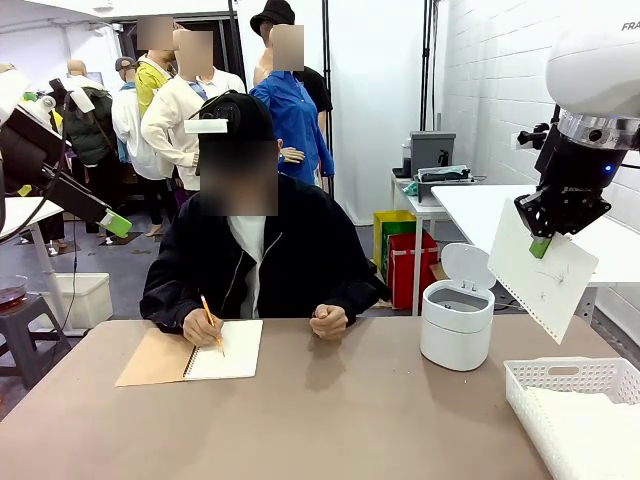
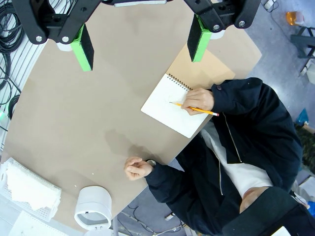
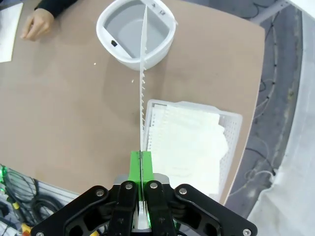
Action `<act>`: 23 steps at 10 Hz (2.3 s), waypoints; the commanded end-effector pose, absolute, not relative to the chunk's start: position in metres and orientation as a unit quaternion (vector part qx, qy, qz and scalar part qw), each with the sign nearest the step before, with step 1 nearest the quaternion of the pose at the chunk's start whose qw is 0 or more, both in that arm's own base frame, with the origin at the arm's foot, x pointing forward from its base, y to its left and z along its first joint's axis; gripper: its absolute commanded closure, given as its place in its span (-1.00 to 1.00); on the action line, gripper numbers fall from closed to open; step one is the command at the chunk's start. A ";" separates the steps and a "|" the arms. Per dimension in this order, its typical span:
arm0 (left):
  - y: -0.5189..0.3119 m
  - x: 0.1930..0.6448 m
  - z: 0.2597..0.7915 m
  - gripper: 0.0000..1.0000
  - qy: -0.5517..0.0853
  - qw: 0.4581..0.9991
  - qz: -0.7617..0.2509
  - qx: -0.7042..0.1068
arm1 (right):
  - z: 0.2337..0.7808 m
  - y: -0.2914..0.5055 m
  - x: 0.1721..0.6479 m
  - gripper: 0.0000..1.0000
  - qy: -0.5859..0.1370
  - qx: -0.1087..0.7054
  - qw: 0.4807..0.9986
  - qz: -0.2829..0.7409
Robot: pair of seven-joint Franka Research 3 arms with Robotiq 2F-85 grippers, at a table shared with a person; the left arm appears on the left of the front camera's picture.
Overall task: Sort the paper based on its condition.
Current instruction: If a person hands you a paper, place it in the Organizing basket , and if it's crumpled, put it in the Trash can.
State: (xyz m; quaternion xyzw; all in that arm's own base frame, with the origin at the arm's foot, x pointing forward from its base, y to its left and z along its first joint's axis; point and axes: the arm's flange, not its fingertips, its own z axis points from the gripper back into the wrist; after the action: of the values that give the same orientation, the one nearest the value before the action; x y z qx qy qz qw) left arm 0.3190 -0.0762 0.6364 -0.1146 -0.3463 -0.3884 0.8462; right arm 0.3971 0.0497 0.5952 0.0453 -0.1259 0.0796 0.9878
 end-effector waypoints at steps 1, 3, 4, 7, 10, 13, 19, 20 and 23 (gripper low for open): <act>-0.077 0.319 0.637 -1.00 -0.344 0.849 -0.384 -0.117 | 0.571 0.039 0.391 1.00 -0.108 0.058 0.989 0.079; -0.077 0.319 0.637 -1.00 -0.344 0.849 -0.384 -0.117 | 0.545 0.032 0.373 1.00 -0.104 0.065 0.990 0.076; -0.077 0.319 0.637 -1.00 -0.344 0.849 -0.384 -0.117 | 0.532 0.026 0.365 1.00 -0.095 0.071 0.991 0.064; -0.077 0.319 0.637 -1.00 -0.344 0.849 -0.384 -0.117 | 0.487 0.000 0.331 1.00 -0.068 0.106 0.992 0.033; -0.077 0.319 0.637 -1.00 -0.344 0.849 -0.384 -0.117 | 0.438 -0.020 0.319 1.00 -0.087 0.135 0.987 0.012; -0.077 0.319 0.637 -1.00 -0.344 0.849 -0.384 -0.117 | 0.410 -0.034 0.337 1.00 -0.098 0.178 0.979 0.002; -0.077 0.319 0.637 -1.00 -0.344 0.849 -0.384 -0.117 | 0.374 -0.038 0.355 1.00 -0.047 0.162 0.986 0.001; -0.077 0.319 0.637 -1.00 -0.344 0.849 -0.384 -0.117 | 0.389 -0.044 0.370 1.00 -0.041 0.166 0.985 -0.010; -0.077 0.319 0.637 -1.00 -0.344 0.849 -0.384 -0.117 | 0.388 -0.043 0.371 0.85 -0.038 0.164 0.986 -0.009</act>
State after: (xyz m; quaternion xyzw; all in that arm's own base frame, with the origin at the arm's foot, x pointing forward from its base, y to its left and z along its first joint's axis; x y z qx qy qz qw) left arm 0.3191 -0.0761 0.6364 -0.1147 -0.3463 -0.3884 0.8462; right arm 0.3706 -0.0437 0.3887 0.1641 -0.0393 -0.0094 0.9856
